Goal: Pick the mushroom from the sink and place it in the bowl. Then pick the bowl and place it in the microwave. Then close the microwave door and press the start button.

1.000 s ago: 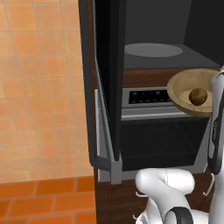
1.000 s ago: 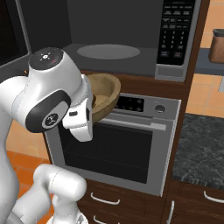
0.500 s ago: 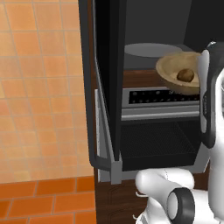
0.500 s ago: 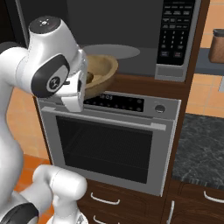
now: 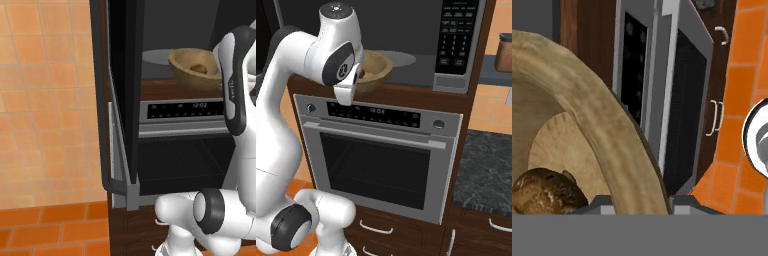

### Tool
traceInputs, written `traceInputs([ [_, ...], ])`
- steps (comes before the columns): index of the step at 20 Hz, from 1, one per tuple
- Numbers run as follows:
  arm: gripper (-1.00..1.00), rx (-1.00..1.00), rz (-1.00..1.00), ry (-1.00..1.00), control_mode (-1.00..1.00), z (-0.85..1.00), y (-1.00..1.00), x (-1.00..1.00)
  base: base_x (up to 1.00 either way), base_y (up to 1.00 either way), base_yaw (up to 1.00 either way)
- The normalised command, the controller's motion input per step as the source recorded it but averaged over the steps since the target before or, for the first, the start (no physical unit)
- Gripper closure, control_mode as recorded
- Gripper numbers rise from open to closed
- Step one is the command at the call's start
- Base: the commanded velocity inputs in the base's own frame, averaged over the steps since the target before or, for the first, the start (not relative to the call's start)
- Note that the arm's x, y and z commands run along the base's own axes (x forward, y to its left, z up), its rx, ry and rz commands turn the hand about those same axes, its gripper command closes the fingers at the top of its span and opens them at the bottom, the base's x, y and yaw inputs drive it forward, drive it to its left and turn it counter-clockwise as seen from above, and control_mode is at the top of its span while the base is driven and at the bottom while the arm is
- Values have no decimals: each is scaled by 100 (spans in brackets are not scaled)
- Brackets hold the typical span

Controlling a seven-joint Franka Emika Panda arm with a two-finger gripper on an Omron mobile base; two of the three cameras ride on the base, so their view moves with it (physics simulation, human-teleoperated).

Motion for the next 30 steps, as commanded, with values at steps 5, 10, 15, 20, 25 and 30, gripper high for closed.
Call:
traceInputs([
  [5,100,12,0,-9,-100,7,5,72,0,0,0],
  [10,100,8,0,-15,-100,15,0,79,0,0,0],
  [15,100,2,0,-1,-100,0,0,82,0,0,0],
  [20,100,0,0,2,-100,15,0,65,0,0,0],
  [25,100,0,0,5,-100,2,0,55,0,0,0],
  [30,100,0,3,3,-100,-3,0,56,0,0,0],
])
